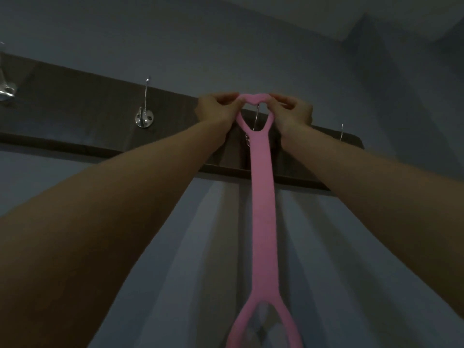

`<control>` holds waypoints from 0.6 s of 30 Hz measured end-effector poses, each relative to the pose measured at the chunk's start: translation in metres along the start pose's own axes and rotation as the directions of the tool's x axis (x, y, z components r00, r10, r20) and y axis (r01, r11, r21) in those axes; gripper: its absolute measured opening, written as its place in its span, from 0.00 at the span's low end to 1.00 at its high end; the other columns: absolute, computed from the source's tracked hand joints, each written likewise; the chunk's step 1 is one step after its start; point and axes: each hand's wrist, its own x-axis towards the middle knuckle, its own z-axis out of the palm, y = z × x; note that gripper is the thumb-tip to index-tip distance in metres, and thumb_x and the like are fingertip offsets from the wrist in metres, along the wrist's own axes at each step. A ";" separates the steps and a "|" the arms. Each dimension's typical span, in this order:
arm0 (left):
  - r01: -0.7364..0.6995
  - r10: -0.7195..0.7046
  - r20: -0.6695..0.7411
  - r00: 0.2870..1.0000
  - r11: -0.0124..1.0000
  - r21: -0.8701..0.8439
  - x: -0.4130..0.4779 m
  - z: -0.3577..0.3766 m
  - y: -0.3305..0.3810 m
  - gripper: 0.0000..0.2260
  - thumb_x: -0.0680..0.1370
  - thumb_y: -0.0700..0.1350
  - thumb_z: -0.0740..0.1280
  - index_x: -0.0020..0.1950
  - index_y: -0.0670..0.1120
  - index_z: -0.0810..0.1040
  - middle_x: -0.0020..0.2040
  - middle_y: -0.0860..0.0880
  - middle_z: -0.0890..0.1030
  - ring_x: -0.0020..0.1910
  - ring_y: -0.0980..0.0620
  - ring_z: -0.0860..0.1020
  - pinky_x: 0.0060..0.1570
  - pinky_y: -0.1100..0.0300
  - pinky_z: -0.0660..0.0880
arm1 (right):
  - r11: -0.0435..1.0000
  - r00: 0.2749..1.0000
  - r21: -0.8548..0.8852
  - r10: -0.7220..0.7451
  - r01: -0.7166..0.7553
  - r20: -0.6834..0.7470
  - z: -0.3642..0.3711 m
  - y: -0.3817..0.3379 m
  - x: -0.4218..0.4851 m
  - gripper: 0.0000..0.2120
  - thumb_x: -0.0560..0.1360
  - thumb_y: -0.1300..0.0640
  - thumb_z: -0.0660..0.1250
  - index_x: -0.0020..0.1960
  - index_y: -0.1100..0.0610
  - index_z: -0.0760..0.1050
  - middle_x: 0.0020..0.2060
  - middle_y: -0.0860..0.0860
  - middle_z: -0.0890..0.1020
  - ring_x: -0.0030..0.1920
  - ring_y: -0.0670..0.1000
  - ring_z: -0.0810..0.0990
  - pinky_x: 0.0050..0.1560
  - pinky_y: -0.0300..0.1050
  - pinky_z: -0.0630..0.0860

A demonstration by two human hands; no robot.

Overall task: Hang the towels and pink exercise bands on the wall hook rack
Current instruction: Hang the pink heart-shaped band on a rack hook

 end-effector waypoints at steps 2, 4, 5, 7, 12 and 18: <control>-0.006 0.006 -0.004 1.000 1.000 0.000 0.001 0.001 -0.001 0.15 0.73 0.43 0.71 0.60 0.43 0.78 0.56 0.47 0.81 0.42 0.58 0.77 0.38 0.70 0.75 | 1.000 1.000 -0.013 0.014 -0.014 0.006 0.001 0.003 0.002 0.12 0.73 0.57 0.69 0.57 0.55 0.76 0.52 0.50 0.80 0.47 0.46 0.78 0.44 0.36 0.76; -0.011 0.011 -0.005 1.000 1.000 0.003 0.003 0.002 -0.002 0.15 0.73 0.43 0.70 0.60 0.44 0.78 0.57 0.46 0.80 0.44 0.57 0.77 0.40 0.69 0.75 | 1.000 1.000 -0.013 0.028 -0.028 -0.002 0.001 0.006 0.004 0.13 0.73 0.57 0.69 0.57 0.55 0.77 0.53 0.51 0.80 0.48 0.46 0.78 0.48 0.38 0.77; -0.014 0.014 -0.007 1.000 1.000 0.008 0.004 0.002 -0.002 0.15 0.73 0.43 0.70 0.60 0.44 0.78 0.57 0.46 0.80 0.45 0.57 0.77 0.41 0.69 0.75 | 0.999 0.999 -0.010 0.033 -0.033 -0.004 0.001 0.006 0.006 0.13 0.73 0.57 0.69 0.57 0.55 0.77 0.53 0.51 0.80 0.48 0.46 0.78 0.49 0.38 0.77; -0.014 0.014 -0.014 1.000 1.000 0.014 0.007 0.001 -0.001 0.15 0.73 0.43 0.70 0.60 0.44 0.78 0.57 0.46 0.80 0.45 0.57 0.77 0.43 0.68 0.76 | 0.999 0.999 -0.005 0.044 -0.044 0.001 0.004 0.004 0.008 0.13 0.73 0.57 0.69 0.57 0.56 0.77 0.53 0.51 0.80 0.49 0.46 0.78 0.50 0.39 0.76; -0.074 0.083 -0.059 0.995 0.987 0.140 0.007 -0.005 -0.008 0.15 0.74 0.43 0.70 0.60 0.43 0.78 0.58 0.46 0.80 0.49 0.56 0.77 0.52 0.66 0.75 | 0.995 0.994 -0.023 0.102 -0.101 0.029 0.009 0.008 0.007 0.12 0.73 0.58 0.69 0.57 0.57 0.77 0.52 0.51 0.80 0.49 0.48 0.78 0.50 0.40 0.76; -0.266 0.274 0.030 0.961 0.891 0.368 -0.013 -0.022 -0.022 0.14 0.73 0.46 0.71 0.56 0.42 0.81 0.53 0.47 0.83 0.47 0.59 0.79 0.54 0.67 0.74 | 0.996 0.995 -0.069 0.060 -0.055 0.075 -0.004 0.026 -0.003 0.11 0.69 0.58 0.73 0.50 0.59 0.79 0.45 0.52 0.82 0.44 0.48 0.81 0.48 0.41 0.79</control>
